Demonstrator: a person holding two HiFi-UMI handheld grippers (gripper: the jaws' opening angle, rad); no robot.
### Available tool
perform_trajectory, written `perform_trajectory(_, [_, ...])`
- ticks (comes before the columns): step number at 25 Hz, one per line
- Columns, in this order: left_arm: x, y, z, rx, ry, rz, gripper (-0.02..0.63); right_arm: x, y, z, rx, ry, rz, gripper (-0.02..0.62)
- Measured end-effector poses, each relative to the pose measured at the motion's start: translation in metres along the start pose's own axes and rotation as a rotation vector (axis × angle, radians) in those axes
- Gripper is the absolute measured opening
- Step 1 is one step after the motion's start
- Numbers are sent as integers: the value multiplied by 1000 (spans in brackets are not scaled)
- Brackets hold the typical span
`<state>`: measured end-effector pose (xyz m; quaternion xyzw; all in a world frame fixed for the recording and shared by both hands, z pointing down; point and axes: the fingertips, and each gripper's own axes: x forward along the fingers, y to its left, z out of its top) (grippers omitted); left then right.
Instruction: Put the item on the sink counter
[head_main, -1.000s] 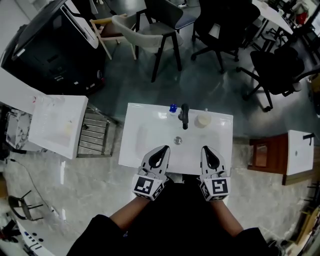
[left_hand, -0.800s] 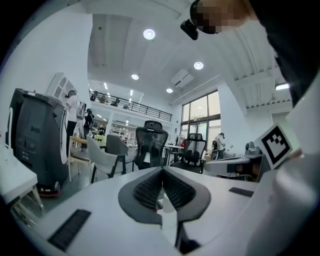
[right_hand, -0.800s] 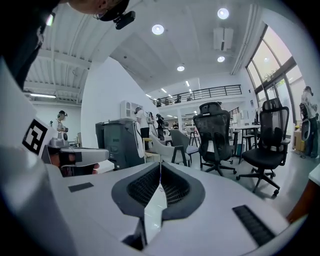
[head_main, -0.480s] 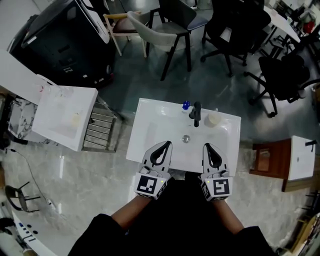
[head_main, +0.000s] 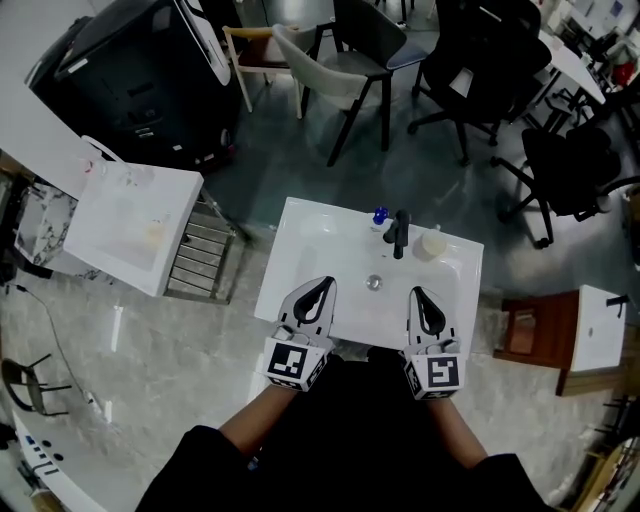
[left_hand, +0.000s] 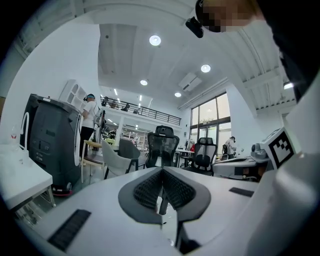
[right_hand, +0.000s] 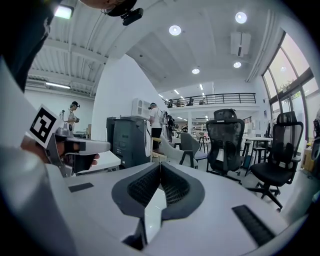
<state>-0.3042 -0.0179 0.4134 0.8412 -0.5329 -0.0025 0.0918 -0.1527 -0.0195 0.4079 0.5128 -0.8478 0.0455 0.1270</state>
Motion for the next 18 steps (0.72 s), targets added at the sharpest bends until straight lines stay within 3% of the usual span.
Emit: perform_trajectory(18, [20, -21, -3, -18, -12, -73, 17, -14, -19, -10, 8, 16, -54, 31])
